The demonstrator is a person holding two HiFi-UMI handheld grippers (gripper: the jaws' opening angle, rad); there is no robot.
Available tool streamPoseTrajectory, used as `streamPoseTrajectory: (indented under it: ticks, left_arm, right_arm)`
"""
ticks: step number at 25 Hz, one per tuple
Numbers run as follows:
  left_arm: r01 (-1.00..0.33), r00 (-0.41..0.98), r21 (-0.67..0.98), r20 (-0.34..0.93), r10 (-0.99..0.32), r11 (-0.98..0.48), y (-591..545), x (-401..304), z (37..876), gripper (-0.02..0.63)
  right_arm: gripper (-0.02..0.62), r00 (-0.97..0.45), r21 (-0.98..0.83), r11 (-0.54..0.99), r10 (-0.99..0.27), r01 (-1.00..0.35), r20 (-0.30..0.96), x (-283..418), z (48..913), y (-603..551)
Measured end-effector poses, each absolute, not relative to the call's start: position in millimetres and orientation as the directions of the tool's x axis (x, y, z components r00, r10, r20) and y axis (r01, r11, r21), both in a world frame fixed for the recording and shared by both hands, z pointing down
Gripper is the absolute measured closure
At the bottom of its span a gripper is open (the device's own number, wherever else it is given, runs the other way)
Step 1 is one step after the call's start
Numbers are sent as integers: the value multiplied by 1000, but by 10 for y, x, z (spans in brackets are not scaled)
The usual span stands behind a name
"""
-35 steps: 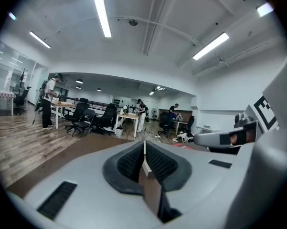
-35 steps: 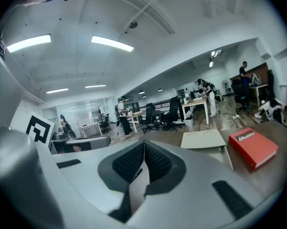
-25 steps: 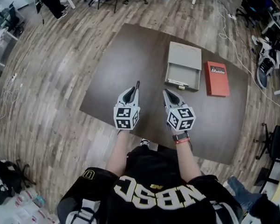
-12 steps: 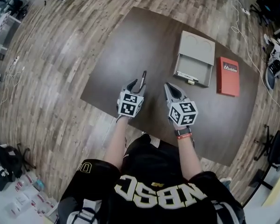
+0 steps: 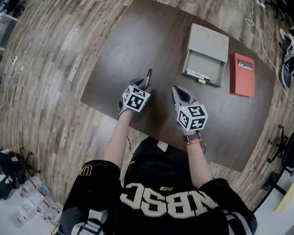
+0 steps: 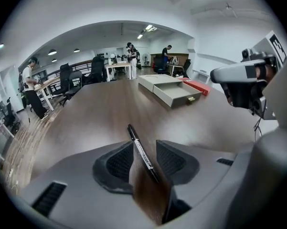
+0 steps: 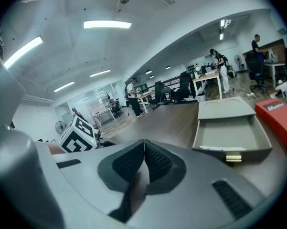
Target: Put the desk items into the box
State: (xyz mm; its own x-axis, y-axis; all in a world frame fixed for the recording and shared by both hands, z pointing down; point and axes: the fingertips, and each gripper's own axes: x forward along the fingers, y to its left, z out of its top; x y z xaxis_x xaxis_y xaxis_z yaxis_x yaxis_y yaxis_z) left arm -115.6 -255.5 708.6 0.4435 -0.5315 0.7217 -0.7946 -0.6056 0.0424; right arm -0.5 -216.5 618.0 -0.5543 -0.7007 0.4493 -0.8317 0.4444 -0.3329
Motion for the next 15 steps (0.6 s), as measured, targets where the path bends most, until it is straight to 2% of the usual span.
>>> streamPoseTrajectory:
  ticks: [6,15]
  left_arm:
    - [-775,416,76,809,-416,-628,-2557,-1152,7455,460]
    - [-801,388,92,833,-395,-591,-2594,-1147,7560,552]
  right_arm:
    - [586,-548,-345,428,-696,-835,464,65,6276,-2204]
    - [585,-524,-357,389,-707,-849,475,301,6364,-2261]
